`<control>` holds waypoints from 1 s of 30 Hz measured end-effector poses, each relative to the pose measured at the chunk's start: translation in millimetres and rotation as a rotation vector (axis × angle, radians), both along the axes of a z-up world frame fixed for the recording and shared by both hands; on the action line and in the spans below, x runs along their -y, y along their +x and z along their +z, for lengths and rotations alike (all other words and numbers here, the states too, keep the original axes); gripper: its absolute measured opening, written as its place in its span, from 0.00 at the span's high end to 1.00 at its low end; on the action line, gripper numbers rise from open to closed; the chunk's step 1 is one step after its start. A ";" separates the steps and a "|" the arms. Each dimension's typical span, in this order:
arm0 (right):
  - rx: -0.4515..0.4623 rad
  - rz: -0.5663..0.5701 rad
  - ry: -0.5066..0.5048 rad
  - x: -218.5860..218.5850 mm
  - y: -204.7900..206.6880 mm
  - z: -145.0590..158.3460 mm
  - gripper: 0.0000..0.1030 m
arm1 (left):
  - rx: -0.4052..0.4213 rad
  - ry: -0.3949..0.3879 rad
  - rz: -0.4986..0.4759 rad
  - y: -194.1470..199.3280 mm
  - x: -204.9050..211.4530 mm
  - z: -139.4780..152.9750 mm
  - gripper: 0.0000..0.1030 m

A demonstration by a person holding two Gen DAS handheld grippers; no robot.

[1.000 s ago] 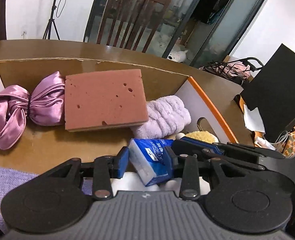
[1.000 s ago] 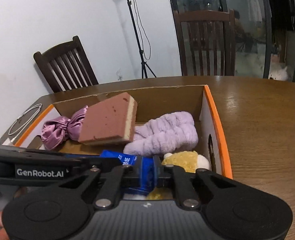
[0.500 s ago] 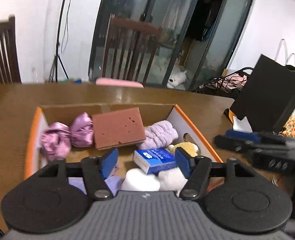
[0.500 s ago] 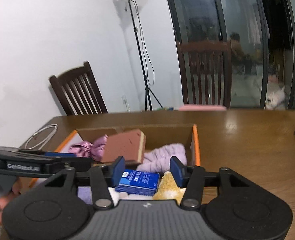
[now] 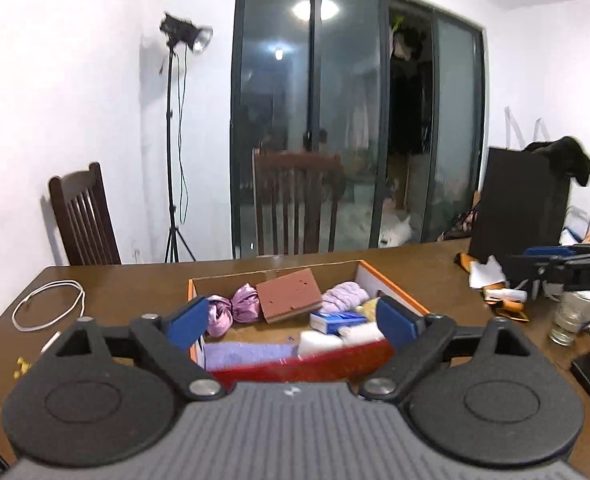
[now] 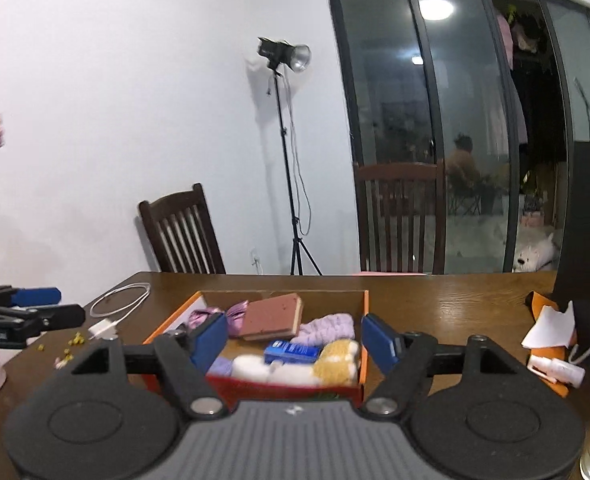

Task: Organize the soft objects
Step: 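Withdraw both open grippers from the box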

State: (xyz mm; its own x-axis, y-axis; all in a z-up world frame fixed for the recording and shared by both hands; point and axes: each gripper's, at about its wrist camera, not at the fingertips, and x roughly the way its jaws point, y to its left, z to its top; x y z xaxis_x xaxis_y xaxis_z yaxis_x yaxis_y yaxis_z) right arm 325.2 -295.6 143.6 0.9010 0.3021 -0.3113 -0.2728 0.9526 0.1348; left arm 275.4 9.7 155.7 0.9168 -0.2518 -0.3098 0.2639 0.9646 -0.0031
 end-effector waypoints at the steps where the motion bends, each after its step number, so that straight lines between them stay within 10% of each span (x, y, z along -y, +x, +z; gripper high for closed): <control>1: 0.009 0.011 -0.008 -2.1 -12.6 -3.6 0.23 | 0.013 0.000 0.002 -16.4 -1.4 -7.3 0.06; 15: 0.100 0.087 -0.035 -12.3 -173.7 -66.1 0.12 | 0.027 -0.035 0.104 -165.9 -19.0 -80.6 0.00; 30: 0.040 0.091 -0.010 -15.0 -203.5 -94.7 0.14 | -0.007 -0.049 0.098 -175.5 -22.7 -98.5 0.00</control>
